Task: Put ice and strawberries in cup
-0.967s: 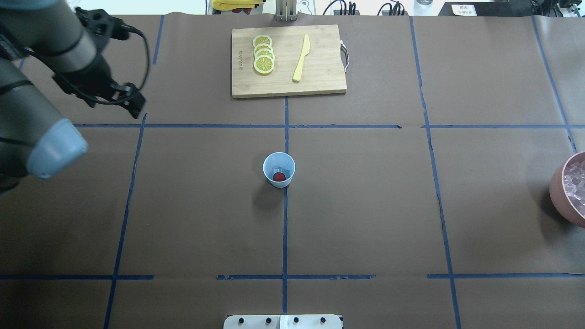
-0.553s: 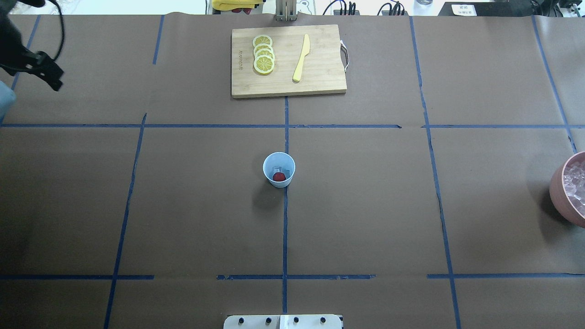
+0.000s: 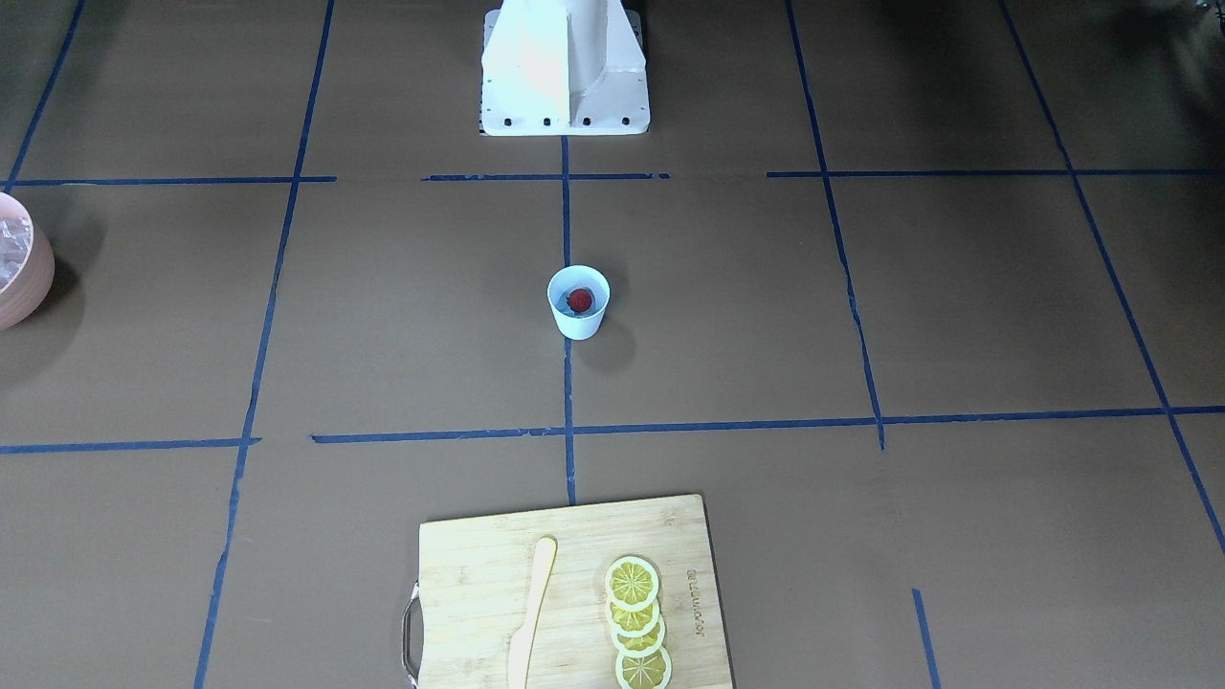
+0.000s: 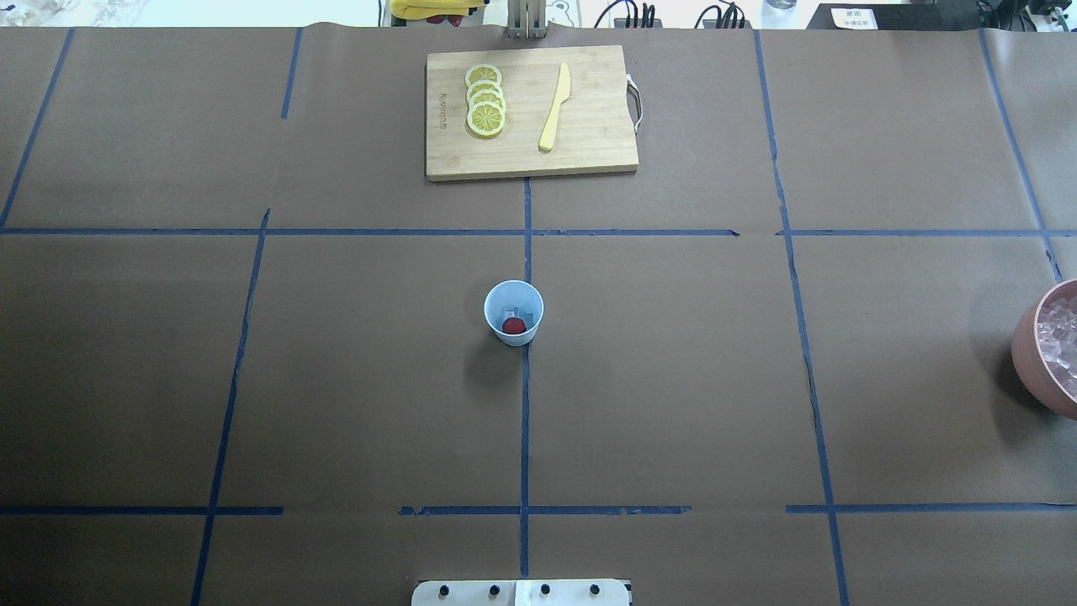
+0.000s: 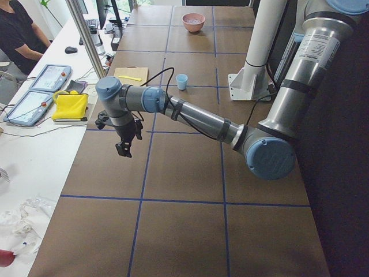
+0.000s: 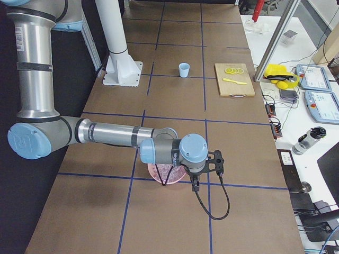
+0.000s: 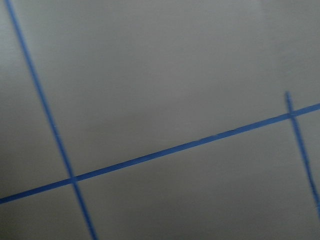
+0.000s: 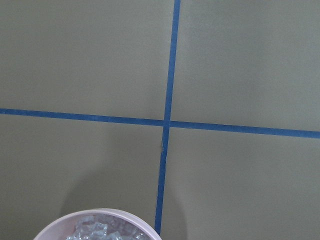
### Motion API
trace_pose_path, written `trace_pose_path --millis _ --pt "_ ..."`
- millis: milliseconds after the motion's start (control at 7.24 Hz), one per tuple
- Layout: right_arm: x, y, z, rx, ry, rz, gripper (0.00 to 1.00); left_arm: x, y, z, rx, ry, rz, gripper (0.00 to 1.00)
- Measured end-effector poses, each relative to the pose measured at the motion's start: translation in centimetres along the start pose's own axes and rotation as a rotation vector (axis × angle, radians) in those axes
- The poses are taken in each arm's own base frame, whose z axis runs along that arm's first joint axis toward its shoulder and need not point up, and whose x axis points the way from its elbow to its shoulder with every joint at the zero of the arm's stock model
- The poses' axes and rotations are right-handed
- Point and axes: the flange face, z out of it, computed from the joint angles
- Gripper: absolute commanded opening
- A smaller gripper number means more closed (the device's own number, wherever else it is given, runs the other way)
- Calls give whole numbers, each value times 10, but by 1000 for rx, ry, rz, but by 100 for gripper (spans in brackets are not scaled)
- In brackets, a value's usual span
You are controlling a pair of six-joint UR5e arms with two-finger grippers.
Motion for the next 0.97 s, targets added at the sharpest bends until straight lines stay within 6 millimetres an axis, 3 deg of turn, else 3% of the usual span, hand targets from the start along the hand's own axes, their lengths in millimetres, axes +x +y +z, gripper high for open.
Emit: trace_pose_path --millis 276,691,967 --pt "-3 -3 -3 5 1 -5 99 -48 36 24 -33 34 -46 100" --pt "-4 -2 -4 6 3 -6 99 -82 94 66 -6 91 -69 100" --pt "-3 0 -3 4 5 -4 99 -96 114 68 34 93 -75 100"
